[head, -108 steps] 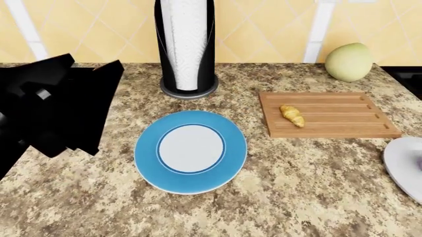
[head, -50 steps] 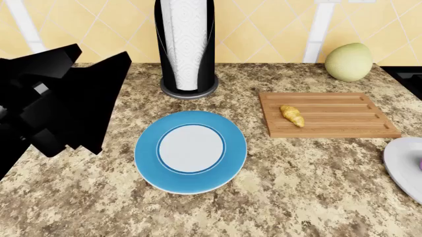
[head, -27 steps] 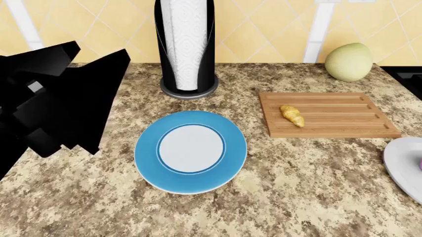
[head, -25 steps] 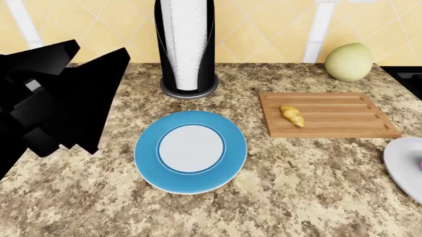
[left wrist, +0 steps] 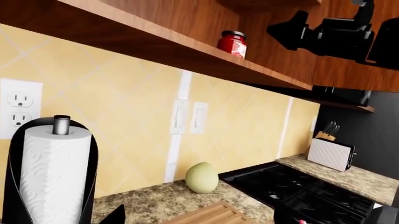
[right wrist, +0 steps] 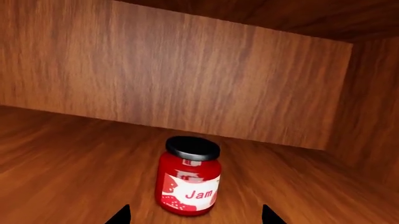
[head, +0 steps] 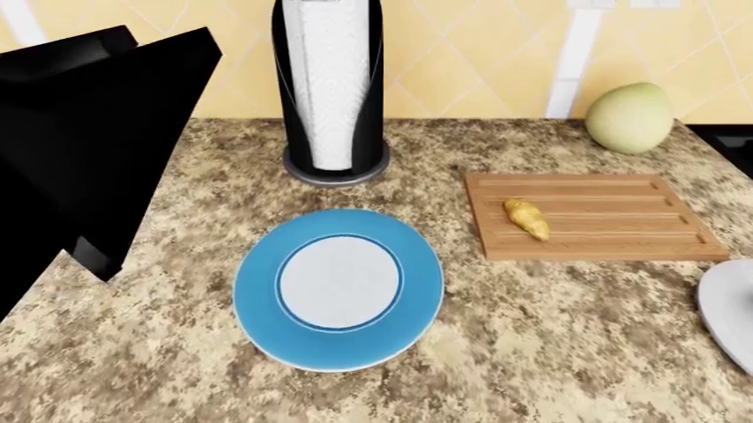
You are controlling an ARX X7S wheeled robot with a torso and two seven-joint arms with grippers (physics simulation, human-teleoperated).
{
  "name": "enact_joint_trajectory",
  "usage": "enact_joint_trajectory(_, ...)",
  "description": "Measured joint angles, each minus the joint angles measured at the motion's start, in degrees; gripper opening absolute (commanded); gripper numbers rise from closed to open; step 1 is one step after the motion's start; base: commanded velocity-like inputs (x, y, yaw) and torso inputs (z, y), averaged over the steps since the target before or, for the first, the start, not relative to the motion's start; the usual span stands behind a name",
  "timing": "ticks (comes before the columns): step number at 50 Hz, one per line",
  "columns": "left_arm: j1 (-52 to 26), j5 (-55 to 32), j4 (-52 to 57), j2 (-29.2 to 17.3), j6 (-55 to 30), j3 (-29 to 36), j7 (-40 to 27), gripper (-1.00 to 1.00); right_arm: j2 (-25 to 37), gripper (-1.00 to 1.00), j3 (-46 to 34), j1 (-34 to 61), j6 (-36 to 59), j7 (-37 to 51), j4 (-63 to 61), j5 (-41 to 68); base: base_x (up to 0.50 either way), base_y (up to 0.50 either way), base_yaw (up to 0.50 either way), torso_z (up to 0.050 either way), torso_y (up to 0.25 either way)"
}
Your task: From the different types of pastries on the counter, select a croissant and place it on the cutting board. Then retrieve a jar of jam from the cabinet and place it alongside the croissant on the cutting board.
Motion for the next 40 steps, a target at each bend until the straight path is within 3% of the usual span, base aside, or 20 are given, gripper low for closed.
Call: enact_joint_trajectory(40,-1.9,-1.3,0.4,-0.7,1.2,0.9,-0.2,1.0,0.9,1.0,0.0,0.0,0.0,-0.4,0.2,-0.4,0.12,0.03,0.0,0.0,0.0)
